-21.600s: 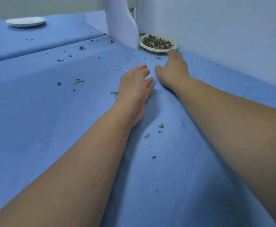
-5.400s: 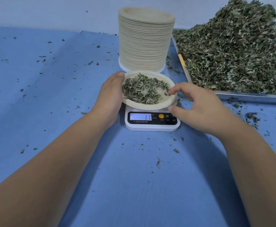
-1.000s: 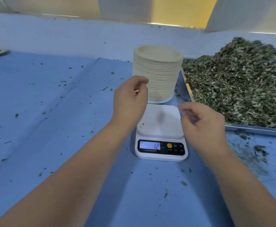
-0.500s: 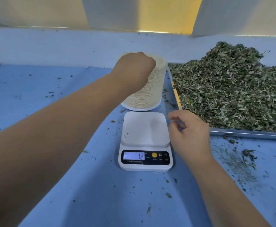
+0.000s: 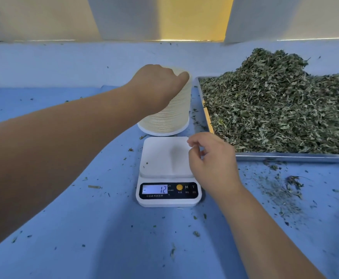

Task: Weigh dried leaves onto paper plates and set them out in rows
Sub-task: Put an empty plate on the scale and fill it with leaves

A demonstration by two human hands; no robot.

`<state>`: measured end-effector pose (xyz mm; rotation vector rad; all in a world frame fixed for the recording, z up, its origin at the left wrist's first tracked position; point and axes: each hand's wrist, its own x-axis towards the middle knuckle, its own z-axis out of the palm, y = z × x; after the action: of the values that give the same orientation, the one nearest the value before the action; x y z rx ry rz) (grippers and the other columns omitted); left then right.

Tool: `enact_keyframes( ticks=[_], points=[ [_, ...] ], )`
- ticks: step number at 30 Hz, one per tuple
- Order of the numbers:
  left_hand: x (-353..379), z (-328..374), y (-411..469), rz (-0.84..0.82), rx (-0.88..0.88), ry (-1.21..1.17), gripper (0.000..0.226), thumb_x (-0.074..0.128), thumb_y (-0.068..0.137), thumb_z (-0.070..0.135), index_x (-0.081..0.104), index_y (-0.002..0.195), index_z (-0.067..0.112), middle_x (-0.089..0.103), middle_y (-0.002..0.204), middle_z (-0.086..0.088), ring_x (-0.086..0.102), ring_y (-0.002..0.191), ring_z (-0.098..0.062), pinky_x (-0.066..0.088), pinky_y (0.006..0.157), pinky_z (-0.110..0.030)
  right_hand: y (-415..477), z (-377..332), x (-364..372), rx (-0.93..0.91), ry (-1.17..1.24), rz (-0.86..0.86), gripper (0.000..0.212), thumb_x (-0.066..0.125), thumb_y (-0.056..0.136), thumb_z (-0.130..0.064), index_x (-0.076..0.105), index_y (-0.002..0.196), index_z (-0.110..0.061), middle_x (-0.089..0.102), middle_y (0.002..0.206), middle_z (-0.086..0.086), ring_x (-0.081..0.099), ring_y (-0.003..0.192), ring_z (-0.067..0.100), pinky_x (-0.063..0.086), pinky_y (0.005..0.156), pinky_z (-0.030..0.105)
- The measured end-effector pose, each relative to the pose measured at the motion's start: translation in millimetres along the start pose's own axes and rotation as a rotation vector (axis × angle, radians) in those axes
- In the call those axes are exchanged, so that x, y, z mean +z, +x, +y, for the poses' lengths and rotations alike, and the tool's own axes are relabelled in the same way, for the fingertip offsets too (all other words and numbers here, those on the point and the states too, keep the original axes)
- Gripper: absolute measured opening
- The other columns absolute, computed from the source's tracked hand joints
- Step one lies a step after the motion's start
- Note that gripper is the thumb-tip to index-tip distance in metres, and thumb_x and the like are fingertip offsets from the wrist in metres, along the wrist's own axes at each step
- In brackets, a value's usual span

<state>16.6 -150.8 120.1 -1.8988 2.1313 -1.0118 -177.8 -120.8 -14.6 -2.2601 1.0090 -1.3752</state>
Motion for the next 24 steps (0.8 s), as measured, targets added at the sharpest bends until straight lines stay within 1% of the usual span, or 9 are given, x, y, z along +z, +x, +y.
enact_keyframes(
  ticks=[4, 8, 11, 13, 15, 17, 19, 22, 24],
  points=[
    [-2, 4, -4, 0.022, 0.074, 0.054, 0.069, 0.055, 0.079, -0.009, 0.029, 0.141, 0.008, 0.038, 0.062, -0.005, 0.031, 0.047, -0.021, 0.017, 0.046, -0.031, 0, 0, 2, -0.004, 0.002, -0.007, 0.021, 0.058, 0.088, -0.007, 0.074, 0.099, -0.014, 0.071, 0.097, -0.006, 0.065, 0.083, 0.013, 0.058, 0.076, 0.038],
    [0, -2, -6, 0.104, 0.016, -0.008, 0.069, 0.057, 0.078, -0.011, 0.031, 0.139, 0.009, 0.032, 0.074, -0.005, 0.034, 0.056, -0.024, 0.017, 0.047, -0.033, -1, -1, 5, -0.024, 0.009, -0.008, 0.021, 0.057, 0.087, -0.006, 0.074, 0.098, -0.012, 0.071, 0.096, -0.005, 0.066, 0.082, 0.015, 0.058, 0.074, 0.04],
    [-1, -9, -6, 0.187, -0.16, -0.129, 0.041, 0.057, 0.075, -0.014, 0.047, 0.107, 0.008, 0.035, 0.089, -0.007, 0.037, 0.076, -0.029, 0.019, 0.051, -0.034, -1, -2, 6, -0.03, 0.006, -0.003, 0.023, 0.054, 0.087, -0.01, 0.074, 0.098, -0.013, 0.071, 0.096, -0.007, 0.065, 0.081, 0.013, 0.059, 0.074, 0.038],
    [-2, -9, -7, 0.253, -0.353, -0.265, 0.025, 0.051, 0.075, -0.011, 0.044, 0.086, 0.011, 0.038, 0.09, -0.007, 0.038, 0.081, -0.03, 0.024, 0.056, -0.037, -2, -2, 7, -0.034, 0.008, 0.003, 0.024, 0.053, 0.086, -0.011, 0.074, 0.097, -0.013, 0.071, 0.095, -0.007, 0.065, 0.082, 0.013, 0.059, 0.074, 0.037],
    [1, -9, -12, 0.377, -0.565, -0.487, 0.018, 0.045, 0.077, -0.004, 0.053, 0.083, 0.01, 0.045, 0.093, -0.007, 0.044, 0.086, -0.029, 0.031, 0.063, -0.038, -2, -2, 7, -0.034, -0.001, 0.01, 0.023, 0.054, 0.086, -0.009, 0.074, 0.097, -0.012, 0.071, 0.095, -0.006, 0.065, 0.082, 0.012, 0.059, 0.074, 0.037],
    [3, -6, -20, 0.534, -0.685, -0.696, 0.027, 0.045, 0.078, -0.002, 0.066, 0.089, 0.01, 0.056, 0.104, -0.006, 0.052, 0.096, -0.028, 0.038, 0.071, -0.035, -1, 1, 7, -0.009, -0.011, 0.017, 0.022, 0.056, 0.087, -0.006, 0.075, 0.098, -0.012, 0.071, 0.096, -0.006, 0.065, 0.082, 0.012, 0.059, 0.074, 0.034],
    [2, 6, -34, 0.699, -0.664, -0.854, 0.026, 0.05, 0.077, -0.003, 0.072, 0.086, 0.009, 0.06, 0.109, -0.002, 0.057, 0.106, -0.023, 0.044, 0.078, -0.03, -2, 3, 6, 0.035, -0.02, 0.033, 0.023, 0.057, 0.088, -0.006, 0.075, 0.099, -0.014, 0.071, 0.096, -0.007, 0.064, 0.08, 0.009, 0.057, 0.073, 0.029],
    [0, 28, -61, 0.869, -0.654, -1.041, 0.022, 0.058, 0.075, -0.006, 0.073, 0.077, 0.01, 0.054, 0.103, 0.008, 0.054, 0.098, 0.002, 0.042, 0.081, -0.017, -1, 0, 2, 0.177, 0.025, 0.059, 0.02, 0.057, 0.092, -0.01, 0.073, 0.1, -0.021, 0.072, 0.092, -0.012, 0.065, 0.078, 0.004, 0.05, 0.07, 0.016],
    [3, 42, -86, 0.831, -0.63, -1.107, 0.024, 0.062, 0.073, -0.012, 0.072, 0.077, 0.009, 0.054, 0.101, 0.008, 0.052, 0.093, -0.001, 0.039, 0.082, -0.011, 5, -4, 0, 0.395, 0.335, 0.121, 0.02, 0.051, 0.097, -0.01, 0.069, 0.096, -0.018, 0.072, 0.082, -0.008, 0.067, 0.068, 0.007, 0.05, 0.059, 0.021]
  ],
)
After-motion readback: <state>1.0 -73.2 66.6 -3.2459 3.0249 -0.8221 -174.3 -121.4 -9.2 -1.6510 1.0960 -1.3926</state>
